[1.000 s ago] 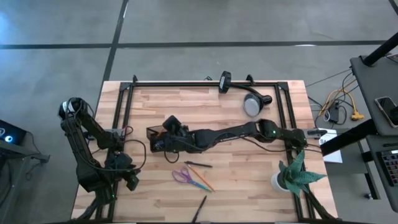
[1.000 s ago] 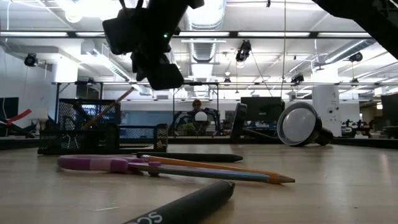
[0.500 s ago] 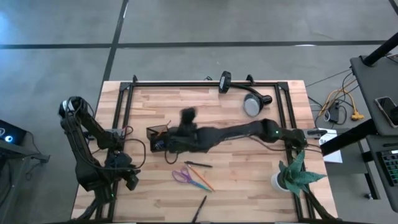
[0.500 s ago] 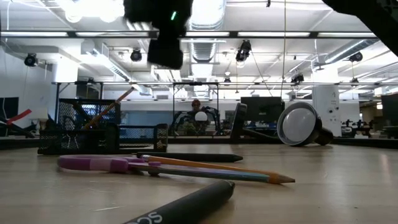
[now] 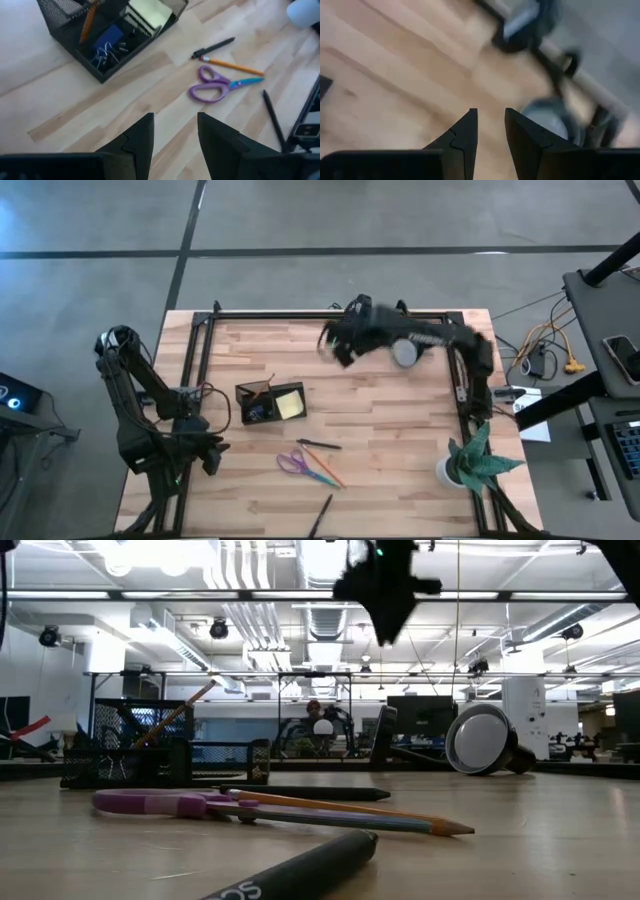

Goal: Pick and place office supplies into organizer
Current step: Adjust the black lamp

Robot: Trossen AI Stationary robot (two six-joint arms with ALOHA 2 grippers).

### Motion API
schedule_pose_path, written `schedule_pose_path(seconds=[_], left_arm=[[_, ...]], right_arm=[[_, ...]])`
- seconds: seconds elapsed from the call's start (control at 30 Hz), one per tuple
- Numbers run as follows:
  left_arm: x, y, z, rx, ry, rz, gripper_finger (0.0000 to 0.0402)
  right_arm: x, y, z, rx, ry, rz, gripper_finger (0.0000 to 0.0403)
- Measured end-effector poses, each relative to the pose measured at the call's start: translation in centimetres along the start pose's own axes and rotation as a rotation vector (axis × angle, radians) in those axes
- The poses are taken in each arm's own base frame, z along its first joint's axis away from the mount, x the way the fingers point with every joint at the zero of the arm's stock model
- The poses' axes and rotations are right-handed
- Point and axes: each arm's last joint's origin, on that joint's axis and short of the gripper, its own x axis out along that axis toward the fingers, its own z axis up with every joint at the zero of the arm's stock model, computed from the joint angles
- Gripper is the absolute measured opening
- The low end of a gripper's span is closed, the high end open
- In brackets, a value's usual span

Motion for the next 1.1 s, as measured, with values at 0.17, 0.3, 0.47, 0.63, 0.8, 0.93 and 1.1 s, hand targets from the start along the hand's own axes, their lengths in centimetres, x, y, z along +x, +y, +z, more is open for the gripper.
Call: schedule_pose_path(seconds=[0.17, 0.3, 0.47, 0.63, 0.8, 0.93, 1.1], left_arm=[[-0.2, 0.6, 0.8, -0.009, -0.042, -0.045, 0.0132], [0.0, 1.1, 1.0, -0.015, -0.058, -0.052, 0.0132], [0.2, 1.3, 1.2, -0.024, -0.061, -0.05, 0.0132], [0.2, 1.0, 1.6, -0.077, -0.063, -0.048, 0.0132], [0.6, 1.0, 2.0, -0.101, -0.082, -0.025, 0.0132], [0.9, 1.2, 2.5, -0.106, -0.101, 0.007, 0.0132], [0.9, 1.6, 3.2, -0.108, -0.118, 0.029, 0.0132]], right_arm=[[1.6, -6.6, 2.1, 0.117, 0.022, -0.039, 0.0093], [4.0, -9.1, 3.2, 0.094, 0.064, -0.012, 0.0098], [7.7, -10.5, 5.4, 0.199, 0.006, 0.124, 0.0096], [11.5, -13.3, 7.2, 0.346, -0.029, 0.055, 0.011], [13.1, -13.7, 6.9, 0.428, 0.02, 0.071, 0.0146], [13.3, -12.7, 6.7, 0.471, 0.033, 0.148, 0.0183], [12.7, -10.9, 6.7, 0.459, -0.014, 0.196, 0.0224]])
